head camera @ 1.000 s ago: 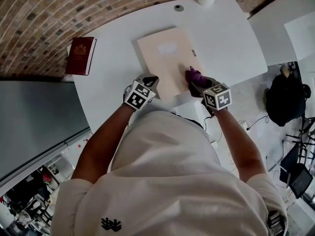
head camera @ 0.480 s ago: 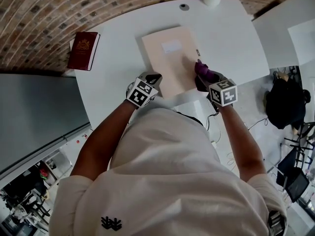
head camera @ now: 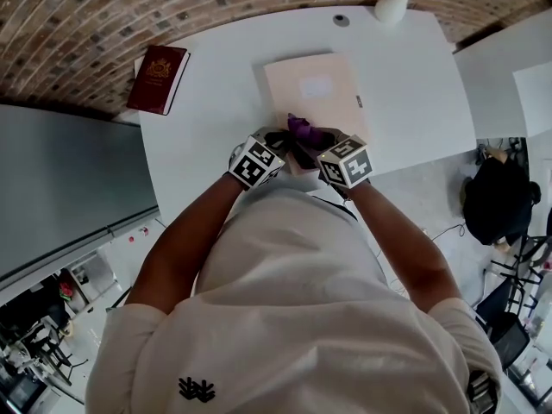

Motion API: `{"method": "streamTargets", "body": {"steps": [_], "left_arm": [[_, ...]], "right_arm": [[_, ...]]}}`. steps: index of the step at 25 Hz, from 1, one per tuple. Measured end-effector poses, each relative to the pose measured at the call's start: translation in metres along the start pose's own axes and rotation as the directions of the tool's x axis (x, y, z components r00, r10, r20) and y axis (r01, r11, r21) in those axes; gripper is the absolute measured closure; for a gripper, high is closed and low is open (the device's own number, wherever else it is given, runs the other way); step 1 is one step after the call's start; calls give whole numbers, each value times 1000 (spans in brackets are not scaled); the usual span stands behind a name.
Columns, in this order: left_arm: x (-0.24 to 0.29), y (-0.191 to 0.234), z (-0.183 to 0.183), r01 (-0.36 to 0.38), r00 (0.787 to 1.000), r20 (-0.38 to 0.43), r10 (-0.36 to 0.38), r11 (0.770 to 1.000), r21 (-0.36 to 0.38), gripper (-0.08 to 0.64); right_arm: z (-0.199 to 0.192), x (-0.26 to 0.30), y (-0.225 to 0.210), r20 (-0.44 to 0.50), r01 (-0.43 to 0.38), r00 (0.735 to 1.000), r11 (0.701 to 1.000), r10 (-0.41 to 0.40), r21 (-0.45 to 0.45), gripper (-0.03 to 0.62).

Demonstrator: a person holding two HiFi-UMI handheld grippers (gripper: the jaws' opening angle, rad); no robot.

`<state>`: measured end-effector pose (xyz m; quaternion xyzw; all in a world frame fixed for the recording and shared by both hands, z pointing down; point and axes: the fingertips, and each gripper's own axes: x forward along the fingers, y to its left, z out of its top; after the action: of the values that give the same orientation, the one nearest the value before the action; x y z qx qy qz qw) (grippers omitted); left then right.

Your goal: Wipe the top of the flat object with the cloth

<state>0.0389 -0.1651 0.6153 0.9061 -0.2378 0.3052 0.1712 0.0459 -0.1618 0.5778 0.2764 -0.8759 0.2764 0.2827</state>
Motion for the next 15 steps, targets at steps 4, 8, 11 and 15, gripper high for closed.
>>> {"method": "streamTargets", "body": {"steps": [4, 8, 11, 15], "left_arm": [[-1, 1, -3, -7, 1000, -7, 7, 1000, 1, 535], [-1, 0, -2, -7, 1000, -11, 7, 1000, 0, 534], [-1, 1, -1, -8, 1000, -7, 8, 1000, 1, 535], [-1, -2, 0, -13, 1000, -9, 13, 1000, -4, 534]], "right_arm": [[-5, 11, -7, -26, 9, 1000, 1000, -8, 17, 466], [-10, 2, -28, -23, 47, 999, 998, -46, 39, 466], [-15, -10, -48, -18, 80, 997, 995, -79, 54, 466], [-20, -29, -75, -7, 128, 992, 989, -128, 77, 466]]}}
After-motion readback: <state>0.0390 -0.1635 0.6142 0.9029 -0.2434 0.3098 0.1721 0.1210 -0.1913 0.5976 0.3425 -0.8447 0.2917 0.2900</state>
